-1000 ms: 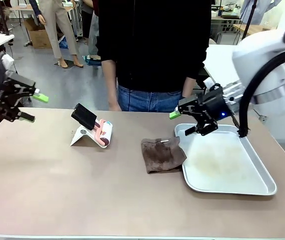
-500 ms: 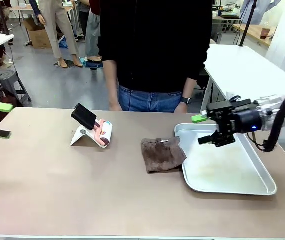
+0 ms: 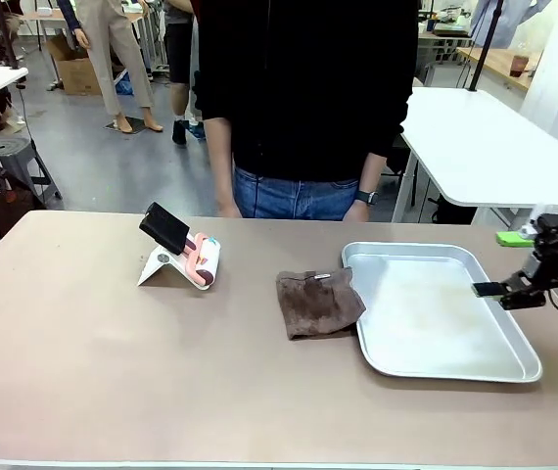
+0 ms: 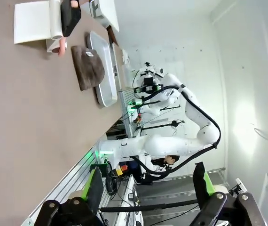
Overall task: Clean the surface of the table.
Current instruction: Return the Lint Roller and towel to their original positions.
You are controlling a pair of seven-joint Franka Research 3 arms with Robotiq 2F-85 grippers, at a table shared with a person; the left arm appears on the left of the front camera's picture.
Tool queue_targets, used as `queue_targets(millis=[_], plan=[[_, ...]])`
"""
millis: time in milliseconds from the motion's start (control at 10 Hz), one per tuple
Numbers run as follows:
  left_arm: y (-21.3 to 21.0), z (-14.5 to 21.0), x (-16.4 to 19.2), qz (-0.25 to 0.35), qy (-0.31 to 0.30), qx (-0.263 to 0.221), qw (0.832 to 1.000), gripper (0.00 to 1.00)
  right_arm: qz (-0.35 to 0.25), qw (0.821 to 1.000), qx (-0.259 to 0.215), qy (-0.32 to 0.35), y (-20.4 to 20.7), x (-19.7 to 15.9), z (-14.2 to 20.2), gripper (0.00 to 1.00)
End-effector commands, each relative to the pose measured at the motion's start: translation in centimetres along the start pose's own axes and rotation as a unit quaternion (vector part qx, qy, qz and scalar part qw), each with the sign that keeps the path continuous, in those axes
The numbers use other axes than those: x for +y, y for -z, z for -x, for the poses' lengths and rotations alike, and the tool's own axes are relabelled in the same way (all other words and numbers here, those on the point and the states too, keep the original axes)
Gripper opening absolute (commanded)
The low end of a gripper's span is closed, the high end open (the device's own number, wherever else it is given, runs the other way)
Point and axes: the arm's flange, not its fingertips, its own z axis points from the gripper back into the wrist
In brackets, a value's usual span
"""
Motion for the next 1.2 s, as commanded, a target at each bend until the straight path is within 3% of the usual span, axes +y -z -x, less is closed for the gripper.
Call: queue_targets(millis=[0, 100, 1100], plan=[[-1.4, -0.9, 0.7, 0.048, 0.024, -0.004, 0.999, 1.0, -0.009, 0.999, -0.037, -0.025, 0.2, -1.1, 0.7, 1.0], [0.0, 0.0, 0.0, 0.0, 0.0, 0.0, 1.0, 1.0, 0.0, 1.0, 0.0, 0.0, 0.0, 0.0, 0.0, 1.0], [0.0, 0.0, 0.0, 0.0, 0.0, 0.0, 1.0, 1.0, 0.0, 1.0, 0.0, 0.0, 0.0, 0.0, 0.0, 1.0]])
